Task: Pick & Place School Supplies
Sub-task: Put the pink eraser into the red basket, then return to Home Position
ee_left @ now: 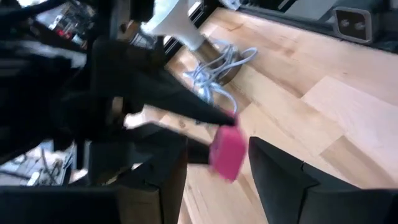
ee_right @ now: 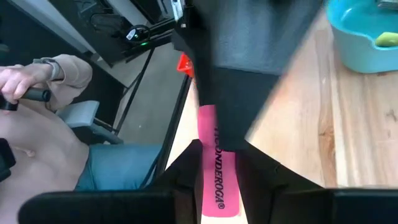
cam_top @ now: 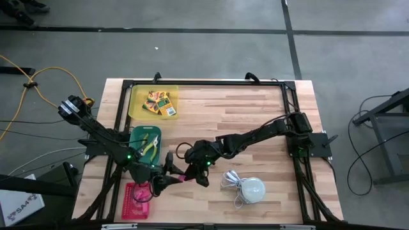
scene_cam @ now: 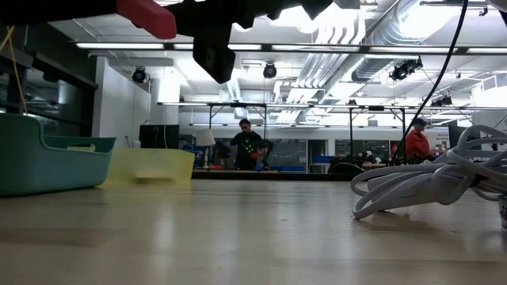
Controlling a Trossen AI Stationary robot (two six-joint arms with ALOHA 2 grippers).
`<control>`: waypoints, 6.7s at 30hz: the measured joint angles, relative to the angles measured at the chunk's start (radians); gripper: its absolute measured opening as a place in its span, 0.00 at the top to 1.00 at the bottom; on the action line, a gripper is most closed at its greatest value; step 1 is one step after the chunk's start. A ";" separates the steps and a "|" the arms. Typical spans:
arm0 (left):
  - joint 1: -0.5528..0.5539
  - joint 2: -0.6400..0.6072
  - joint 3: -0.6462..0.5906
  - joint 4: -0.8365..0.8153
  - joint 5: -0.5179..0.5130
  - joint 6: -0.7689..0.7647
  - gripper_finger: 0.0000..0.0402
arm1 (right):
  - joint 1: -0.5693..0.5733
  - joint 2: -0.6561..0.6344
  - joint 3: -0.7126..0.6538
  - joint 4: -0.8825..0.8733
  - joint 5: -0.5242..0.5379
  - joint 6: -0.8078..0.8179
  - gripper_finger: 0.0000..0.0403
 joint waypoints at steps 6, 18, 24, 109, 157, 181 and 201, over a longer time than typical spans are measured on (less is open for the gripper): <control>-0.010 0.000 0.000 0.004 0.010 0.008 0.69 | -0.001 0.000 0.000 0.019 0.004 -0.001 0.84; -0.010 0.000 0.000 0.006 0.007 0.043 0.87 | 0.000 0.001 0.000 0.038 -0.004 0.005 0.84; -0.010 0.000 0.000 0.007 0.009 0.022 0.91 | 0.000 0.001 0.000 0.039 -0.024 0.006 0.82; -0.288 0.122 0.192 -0.847 0.682 -1.664 0.64 | 0.063 0.001 0.000 -0.122 -0.131 0.030 0.53; -0.040 0.105 0.195 -0.943 1.144 -1.580 0.62 | 0.061 0.000 0.000 -0.156 -0.130 -0.021 0.53; 0.424 -0.143 0.210 -0.919 0.776 -0.947 0.62 | -0.190 0.000 0.000 -0.362 -0.126 -0.129 0.53; 0.788 -0.149 0.209 -0.680 0.784 -0.687 0.62 | -0.403 -0.244 -0.208 -0.551 0.006 -0.250 0.53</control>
